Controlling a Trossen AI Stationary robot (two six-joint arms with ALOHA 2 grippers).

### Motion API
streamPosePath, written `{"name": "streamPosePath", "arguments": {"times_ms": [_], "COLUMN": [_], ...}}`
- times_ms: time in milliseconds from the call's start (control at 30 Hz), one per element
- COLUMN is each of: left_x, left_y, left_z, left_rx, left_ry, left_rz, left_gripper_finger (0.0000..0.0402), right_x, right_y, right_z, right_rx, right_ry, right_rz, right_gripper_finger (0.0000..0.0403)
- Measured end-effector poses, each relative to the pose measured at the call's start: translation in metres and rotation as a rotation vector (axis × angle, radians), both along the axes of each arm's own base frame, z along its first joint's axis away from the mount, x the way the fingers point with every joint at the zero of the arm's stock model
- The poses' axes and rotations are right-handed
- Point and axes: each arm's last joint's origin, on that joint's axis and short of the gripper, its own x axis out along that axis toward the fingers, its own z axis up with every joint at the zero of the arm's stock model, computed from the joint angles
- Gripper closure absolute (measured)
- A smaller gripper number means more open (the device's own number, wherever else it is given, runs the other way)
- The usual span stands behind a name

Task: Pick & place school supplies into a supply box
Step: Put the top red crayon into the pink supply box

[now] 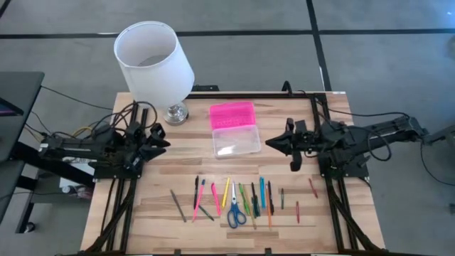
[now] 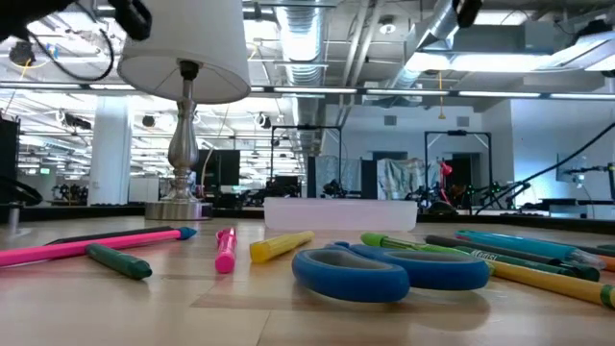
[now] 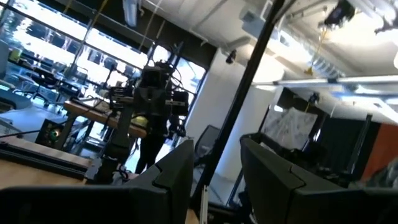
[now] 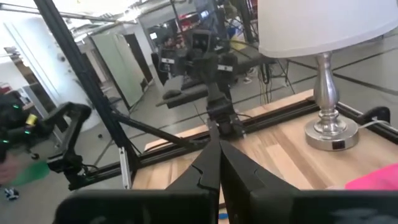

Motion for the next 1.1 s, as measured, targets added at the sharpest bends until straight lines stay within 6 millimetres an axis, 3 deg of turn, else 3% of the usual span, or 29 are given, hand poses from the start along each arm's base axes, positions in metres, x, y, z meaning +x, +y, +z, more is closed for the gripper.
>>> {"name": "streamPosePath", "arguments": {"times_ms": [167, 333, 700, 1100], "left_x": [0.017, 0.037, 0.056, 0.055], "left_y": [-0.002, -0.005, -0.006, -0.003], "left_z": [0.022, 0.033, 0.031, 0.027], "left_rx": [0.063, 0.086, 0.096, 0.088], "left_ry": [0.03, 0.177, 0.528, 0.592], "left_rz": [-0.047, -0.107, -0.144, -0.063], "left_gripper_finger": [0.0274, 0.0274, 0.0274, 0.0274], "right_x": [0.007, 0.007, 0.004, -0.007], "right_y": [0.002, 0.003, 0.02, 0.023], "right_z": [0.002, 0.001, -0.012, -0.051], "right_rx": [0.042, 0.126, 0.244, 0.563], "right_ry": [0.013, 0.116, 0.575, 1.225], "right_rz": [0.02, 0.013, -0.151, -0.542], "right_gripper_finger": [0.0403, 0.0403, 0.0403, 0.0403]}}
